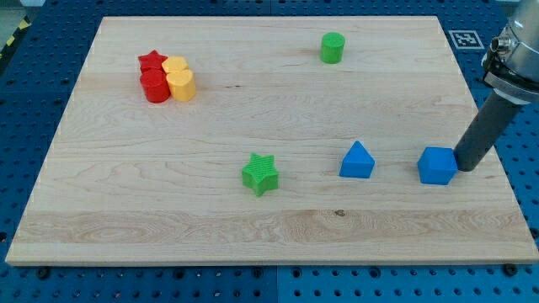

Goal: Put the blue cube at the top right side of the blue triangle

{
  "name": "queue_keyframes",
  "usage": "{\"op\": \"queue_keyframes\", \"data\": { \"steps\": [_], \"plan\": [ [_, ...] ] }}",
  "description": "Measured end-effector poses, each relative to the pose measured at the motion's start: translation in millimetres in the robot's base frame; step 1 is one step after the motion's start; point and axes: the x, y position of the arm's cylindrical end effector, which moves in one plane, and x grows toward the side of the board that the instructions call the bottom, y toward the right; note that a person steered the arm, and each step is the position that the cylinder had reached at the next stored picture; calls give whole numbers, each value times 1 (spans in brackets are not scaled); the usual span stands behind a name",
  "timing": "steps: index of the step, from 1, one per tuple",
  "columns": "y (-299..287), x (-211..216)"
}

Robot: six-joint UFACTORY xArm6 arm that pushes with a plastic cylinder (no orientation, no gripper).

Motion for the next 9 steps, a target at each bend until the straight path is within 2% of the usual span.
{"op": "queue_keyframes", "data": {
  "steps": [2,5,6,7,8,9],
  "plan": [
    [-40,-4],
    [-60,-11],
    [-39,-9],
    [33,3],
    [38,46],
    [23,62]
  ]
}}
